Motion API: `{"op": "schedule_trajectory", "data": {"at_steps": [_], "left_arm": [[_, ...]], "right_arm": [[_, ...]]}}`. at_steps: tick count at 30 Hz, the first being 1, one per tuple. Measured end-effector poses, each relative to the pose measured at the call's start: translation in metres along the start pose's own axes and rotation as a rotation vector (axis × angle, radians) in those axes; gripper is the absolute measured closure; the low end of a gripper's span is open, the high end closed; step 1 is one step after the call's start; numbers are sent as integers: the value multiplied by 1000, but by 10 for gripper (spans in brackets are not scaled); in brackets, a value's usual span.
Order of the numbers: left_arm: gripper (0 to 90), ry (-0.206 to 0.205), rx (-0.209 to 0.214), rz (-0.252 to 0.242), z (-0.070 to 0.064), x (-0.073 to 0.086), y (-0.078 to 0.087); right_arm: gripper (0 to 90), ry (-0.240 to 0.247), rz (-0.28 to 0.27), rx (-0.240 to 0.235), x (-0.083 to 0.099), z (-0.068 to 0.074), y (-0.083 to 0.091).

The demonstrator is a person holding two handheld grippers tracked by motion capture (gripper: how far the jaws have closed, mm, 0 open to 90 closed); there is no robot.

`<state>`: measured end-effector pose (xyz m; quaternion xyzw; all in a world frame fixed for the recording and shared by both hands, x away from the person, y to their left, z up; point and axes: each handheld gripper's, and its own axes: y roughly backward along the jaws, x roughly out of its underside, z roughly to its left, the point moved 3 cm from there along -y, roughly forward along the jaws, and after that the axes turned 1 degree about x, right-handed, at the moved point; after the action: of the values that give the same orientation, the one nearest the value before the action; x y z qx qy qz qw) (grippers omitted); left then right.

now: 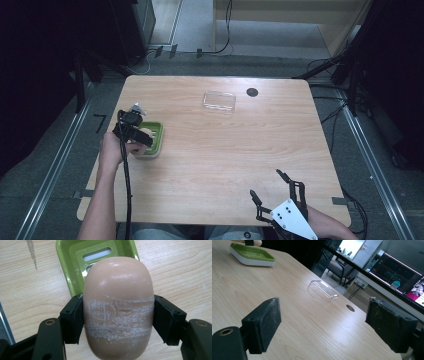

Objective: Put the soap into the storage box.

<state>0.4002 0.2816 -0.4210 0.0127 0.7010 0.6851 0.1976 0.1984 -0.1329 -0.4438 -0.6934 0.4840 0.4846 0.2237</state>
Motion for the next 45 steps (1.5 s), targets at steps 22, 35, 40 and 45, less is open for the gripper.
{"op": "schedule_trajectory", "data": {"at_steps": [22,35,40,45], "left_arm": [[338,37,-18,-1,5,-18,-16],[338,46,-33,5,8,-22,-28],[338,50,-38,0,8,-23,-30],[338,62,-37,-2,11,-22,-35]], "right_arm": [[131,-13,27,45,8,-8,13],[131,-12,32,54,9,-9,15],[131,-14,34,53,9,-9,16],[131,-11,32,53,9,-9,16]]}}
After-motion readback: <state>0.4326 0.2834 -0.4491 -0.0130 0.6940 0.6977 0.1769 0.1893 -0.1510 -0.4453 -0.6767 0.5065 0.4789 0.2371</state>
